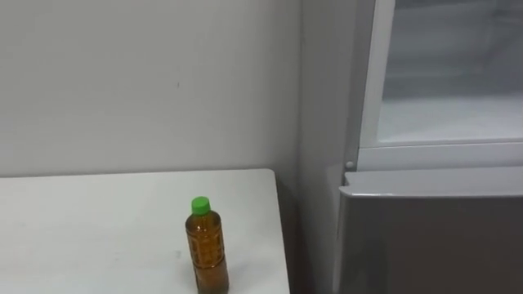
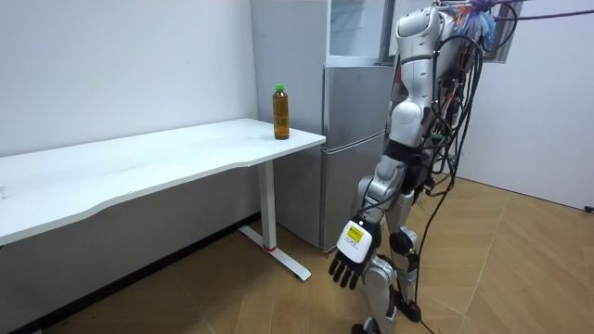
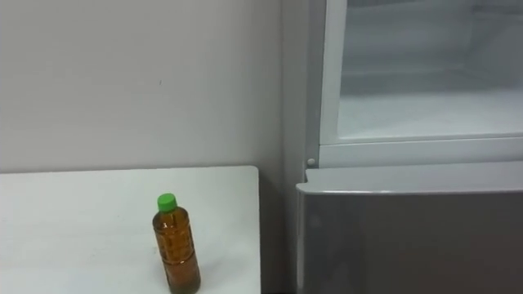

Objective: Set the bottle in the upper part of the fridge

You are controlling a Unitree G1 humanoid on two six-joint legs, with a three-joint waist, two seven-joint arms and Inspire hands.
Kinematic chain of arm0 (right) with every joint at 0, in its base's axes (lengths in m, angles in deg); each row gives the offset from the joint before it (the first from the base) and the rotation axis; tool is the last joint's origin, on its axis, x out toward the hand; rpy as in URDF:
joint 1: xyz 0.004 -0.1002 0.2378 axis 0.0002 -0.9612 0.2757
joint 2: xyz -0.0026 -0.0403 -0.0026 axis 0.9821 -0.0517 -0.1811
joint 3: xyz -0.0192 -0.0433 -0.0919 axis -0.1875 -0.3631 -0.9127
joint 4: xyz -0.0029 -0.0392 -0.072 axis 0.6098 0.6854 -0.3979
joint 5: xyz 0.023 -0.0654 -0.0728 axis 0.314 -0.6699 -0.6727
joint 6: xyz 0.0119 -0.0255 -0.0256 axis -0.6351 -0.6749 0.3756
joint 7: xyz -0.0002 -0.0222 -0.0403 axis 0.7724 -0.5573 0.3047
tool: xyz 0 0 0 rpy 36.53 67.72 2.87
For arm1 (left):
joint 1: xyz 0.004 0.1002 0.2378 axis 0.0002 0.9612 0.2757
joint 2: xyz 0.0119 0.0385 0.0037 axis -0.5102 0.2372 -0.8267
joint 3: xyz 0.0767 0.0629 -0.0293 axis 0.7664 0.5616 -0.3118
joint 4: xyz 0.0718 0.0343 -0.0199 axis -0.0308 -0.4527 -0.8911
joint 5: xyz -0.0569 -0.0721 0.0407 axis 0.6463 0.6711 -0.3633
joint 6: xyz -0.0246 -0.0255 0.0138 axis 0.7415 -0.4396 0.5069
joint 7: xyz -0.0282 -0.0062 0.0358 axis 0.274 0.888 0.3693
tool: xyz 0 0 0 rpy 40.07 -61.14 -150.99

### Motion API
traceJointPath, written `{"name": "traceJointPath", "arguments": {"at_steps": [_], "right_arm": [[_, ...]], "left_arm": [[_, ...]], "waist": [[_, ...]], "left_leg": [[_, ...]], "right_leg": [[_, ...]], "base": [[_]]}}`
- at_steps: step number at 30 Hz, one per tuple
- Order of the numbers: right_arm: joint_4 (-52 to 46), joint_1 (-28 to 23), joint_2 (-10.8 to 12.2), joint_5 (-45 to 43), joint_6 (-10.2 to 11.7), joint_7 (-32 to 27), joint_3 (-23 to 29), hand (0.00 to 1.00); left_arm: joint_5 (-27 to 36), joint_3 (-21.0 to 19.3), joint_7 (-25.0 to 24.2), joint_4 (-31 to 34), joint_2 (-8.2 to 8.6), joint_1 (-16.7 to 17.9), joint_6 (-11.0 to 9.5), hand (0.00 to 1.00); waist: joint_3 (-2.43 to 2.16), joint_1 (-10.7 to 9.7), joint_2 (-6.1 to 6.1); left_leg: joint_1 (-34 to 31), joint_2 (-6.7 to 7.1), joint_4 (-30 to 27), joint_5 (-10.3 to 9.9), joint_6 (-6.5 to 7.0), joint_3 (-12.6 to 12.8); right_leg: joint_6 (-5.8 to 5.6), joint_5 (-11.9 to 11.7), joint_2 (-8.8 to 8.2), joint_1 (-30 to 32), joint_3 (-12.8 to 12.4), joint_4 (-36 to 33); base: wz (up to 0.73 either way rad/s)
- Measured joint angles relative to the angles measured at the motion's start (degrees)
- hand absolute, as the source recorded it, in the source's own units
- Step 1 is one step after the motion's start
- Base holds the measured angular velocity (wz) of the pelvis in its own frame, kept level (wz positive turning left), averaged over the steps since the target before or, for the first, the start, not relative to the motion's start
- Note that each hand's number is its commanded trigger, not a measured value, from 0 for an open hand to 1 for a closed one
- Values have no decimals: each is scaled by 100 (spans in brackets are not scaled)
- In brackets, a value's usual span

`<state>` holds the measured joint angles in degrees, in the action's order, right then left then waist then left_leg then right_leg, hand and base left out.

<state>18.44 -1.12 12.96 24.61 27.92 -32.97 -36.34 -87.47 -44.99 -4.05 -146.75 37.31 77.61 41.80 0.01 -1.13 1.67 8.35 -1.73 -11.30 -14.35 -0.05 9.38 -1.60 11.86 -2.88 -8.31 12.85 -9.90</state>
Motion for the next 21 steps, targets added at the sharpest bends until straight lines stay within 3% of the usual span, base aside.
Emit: {"name": "traceJointPath", "arguments": {"at_steps": [15, 21], "right_arm": [[34, 79, -38, -59, -3, 217, -90, 0], [-68, 79, -56, -6, -5, 429, -191, 0]], "left_arm": [[-74, 51, -10, 7, 6, -185, -5, 0], [-42, 1, -18, -3, 5, -175, -64, 0]], "waist": [[1, -4, -54], [8, 25, -145]], "left_leg": [[-81, 20, -45, 0, 1, -10], [-95, 28, -55, 0, 0, -11]], "right_leg": [[-3, 46, -31, 84, 51, -89], [7, 107, -66, 149, 86, -150]], "base": [[1], [0]]}}
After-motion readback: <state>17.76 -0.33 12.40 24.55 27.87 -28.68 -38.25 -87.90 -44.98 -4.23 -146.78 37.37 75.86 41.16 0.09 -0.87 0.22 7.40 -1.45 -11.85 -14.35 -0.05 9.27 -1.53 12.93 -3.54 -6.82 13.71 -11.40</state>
